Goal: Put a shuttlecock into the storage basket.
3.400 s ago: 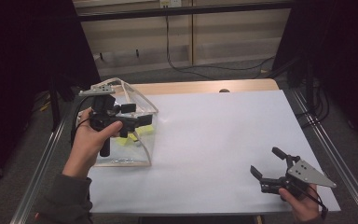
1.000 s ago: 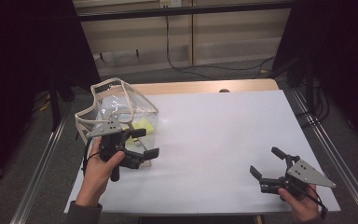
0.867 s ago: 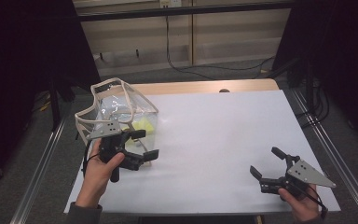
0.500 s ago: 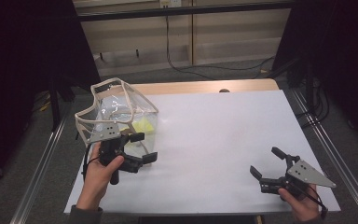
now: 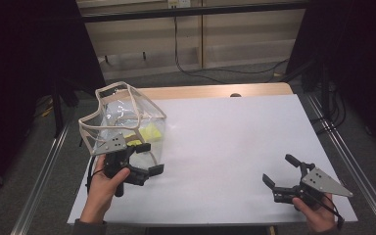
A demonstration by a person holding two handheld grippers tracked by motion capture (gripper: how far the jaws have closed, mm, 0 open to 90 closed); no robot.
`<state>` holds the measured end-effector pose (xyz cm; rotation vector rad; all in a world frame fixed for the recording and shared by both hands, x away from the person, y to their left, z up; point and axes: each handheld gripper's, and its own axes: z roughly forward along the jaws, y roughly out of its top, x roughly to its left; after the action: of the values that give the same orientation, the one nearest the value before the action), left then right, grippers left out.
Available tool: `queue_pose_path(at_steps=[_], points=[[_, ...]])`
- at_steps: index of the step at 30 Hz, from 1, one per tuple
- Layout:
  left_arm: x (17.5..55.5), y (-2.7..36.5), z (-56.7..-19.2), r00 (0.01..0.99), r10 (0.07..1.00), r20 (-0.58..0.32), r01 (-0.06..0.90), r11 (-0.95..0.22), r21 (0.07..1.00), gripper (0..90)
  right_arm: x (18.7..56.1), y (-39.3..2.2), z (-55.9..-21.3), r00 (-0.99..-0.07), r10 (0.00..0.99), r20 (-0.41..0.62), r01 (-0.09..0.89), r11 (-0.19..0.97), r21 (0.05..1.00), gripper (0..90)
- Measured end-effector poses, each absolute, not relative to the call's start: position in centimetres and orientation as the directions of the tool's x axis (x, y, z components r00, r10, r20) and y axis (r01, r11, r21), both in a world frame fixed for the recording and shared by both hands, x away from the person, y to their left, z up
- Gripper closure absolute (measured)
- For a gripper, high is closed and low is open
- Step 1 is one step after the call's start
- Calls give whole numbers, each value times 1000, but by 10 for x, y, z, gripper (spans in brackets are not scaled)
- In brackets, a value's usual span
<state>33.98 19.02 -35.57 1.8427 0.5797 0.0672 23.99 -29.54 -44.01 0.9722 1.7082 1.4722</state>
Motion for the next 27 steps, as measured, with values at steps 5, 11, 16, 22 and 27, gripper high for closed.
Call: queue_pose_path(at_steps=[5, 11, 16, 22, 27], points=[[339, 195, -361, 874, 422, -240, 357, -226, 906, 54, 240, -296, -440, -494, 869, -18, 109, 83, 991, 17], [337, 198, -366, 877, 418, -235, 352, -229, 908, 53, 240, -295, -440, -494, 869, -20, 110, 86, 990, 17], [337, 199, -369, 875, 424, -235, 354, -228, 907, 53, 240, -295, -440, -494, 869, -22, 109, 87, 990, 17], [336, 202, -372, 869, 437, -232, 355, -224, 908, 52, 240, -295, -440, -495, 869, -24, 107, 89, 990, 17], [336, 204, -375, 868, 440, -232, 356, -224, 907, 51, 240, -295, -440, -495, 868, -22, 108, 87, 990, 17]])
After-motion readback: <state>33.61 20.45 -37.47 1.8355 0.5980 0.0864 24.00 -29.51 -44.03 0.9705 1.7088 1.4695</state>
